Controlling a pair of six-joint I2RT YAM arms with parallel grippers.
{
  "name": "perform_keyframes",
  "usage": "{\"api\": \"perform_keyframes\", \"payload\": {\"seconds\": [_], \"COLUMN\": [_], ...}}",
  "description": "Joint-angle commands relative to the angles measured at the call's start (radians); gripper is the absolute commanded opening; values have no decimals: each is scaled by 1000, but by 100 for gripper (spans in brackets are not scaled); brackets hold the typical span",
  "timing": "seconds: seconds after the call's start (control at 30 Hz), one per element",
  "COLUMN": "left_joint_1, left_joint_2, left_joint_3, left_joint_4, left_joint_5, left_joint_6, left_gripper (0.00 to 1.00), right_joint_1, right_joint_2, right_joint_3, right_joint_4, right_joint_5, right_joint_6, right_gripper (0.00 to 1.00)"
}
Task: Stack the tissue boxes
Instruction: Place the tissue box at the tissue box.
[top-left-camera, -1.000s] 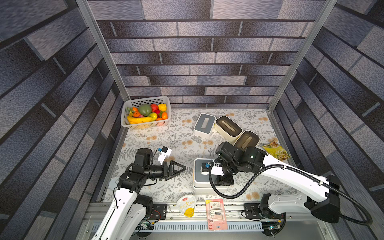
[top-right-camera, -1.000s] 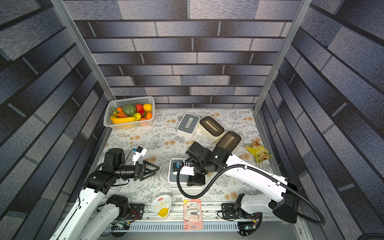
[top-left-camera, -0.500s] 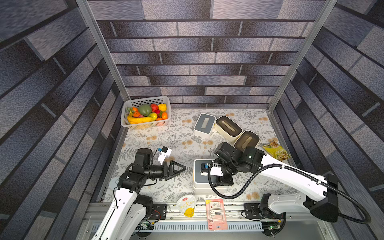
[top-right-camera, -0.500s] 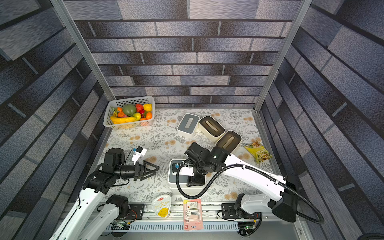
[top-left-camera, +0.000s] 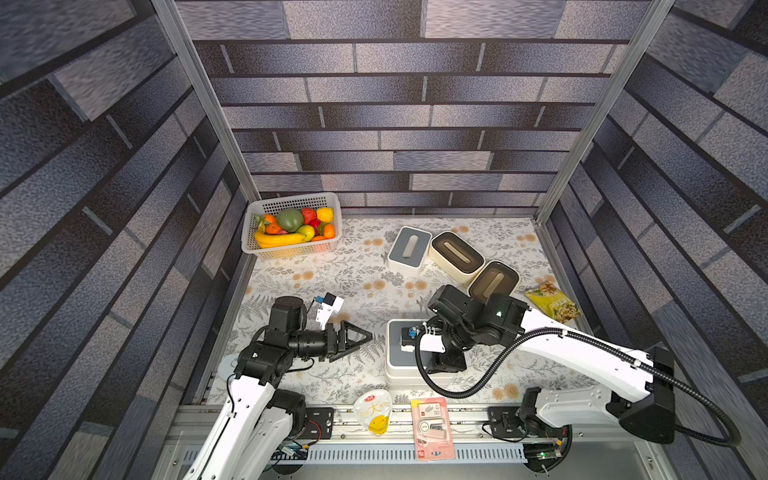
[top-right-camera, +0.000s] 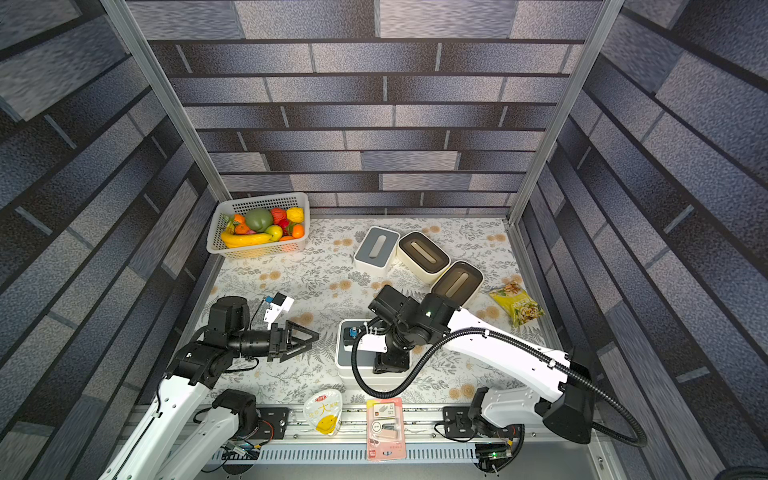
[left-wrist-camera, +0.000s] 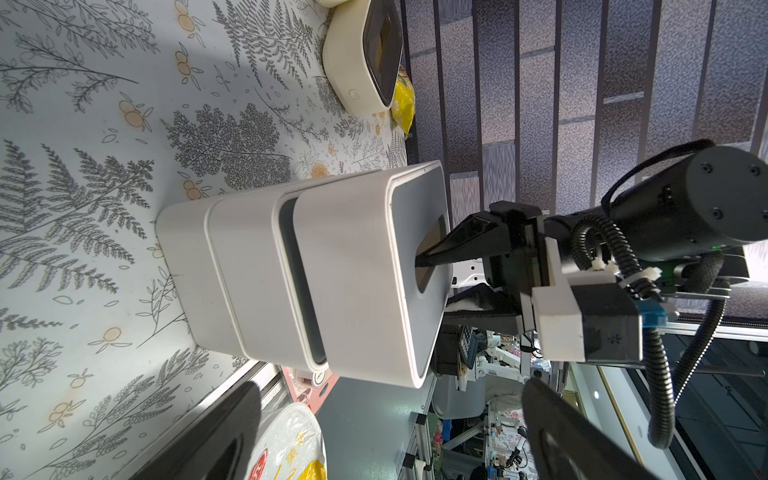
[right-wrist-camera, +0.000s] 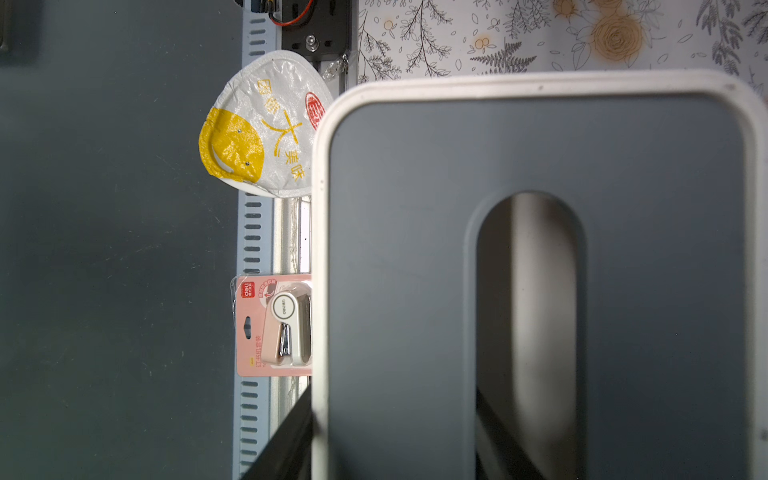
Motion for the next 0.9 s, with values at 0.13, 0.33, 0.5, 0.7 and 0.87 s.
{"api": "perform_keyframes", "payload": {"seconds": [0.13, 0.33, 0.5, 0.7, 0.87], "left_joint_1": [7, 5, 6, 5, 6], "left_joint_2": [3, 0, 0, 0, 3], "left_joint_3": [-9, -10, -9, -10, -10], "left_joint_4": [-3, -4, -4, -3, -3], "left_joint_5": [14, 14, 13, 13, 14], "left_joint_6": [2, 3, 4, 3, 3], "left_gripper": [100, 100, 100, 100, 100], "right_joint_1": [13, 15, 17, 17, 17], "right_joint_2": [1, 7, 10, 10, 18], "right_joint_3": [18, 20, 18, 18, 16], "right_joint_4": [10, 1, 3, 5, 6], "right_joint_5": [3, 12, 15, 13, 16], "right_joint_6": [-2, 9, 15, 15, 16], "right_gripper": [44, 44, 44, 44, 45]}}
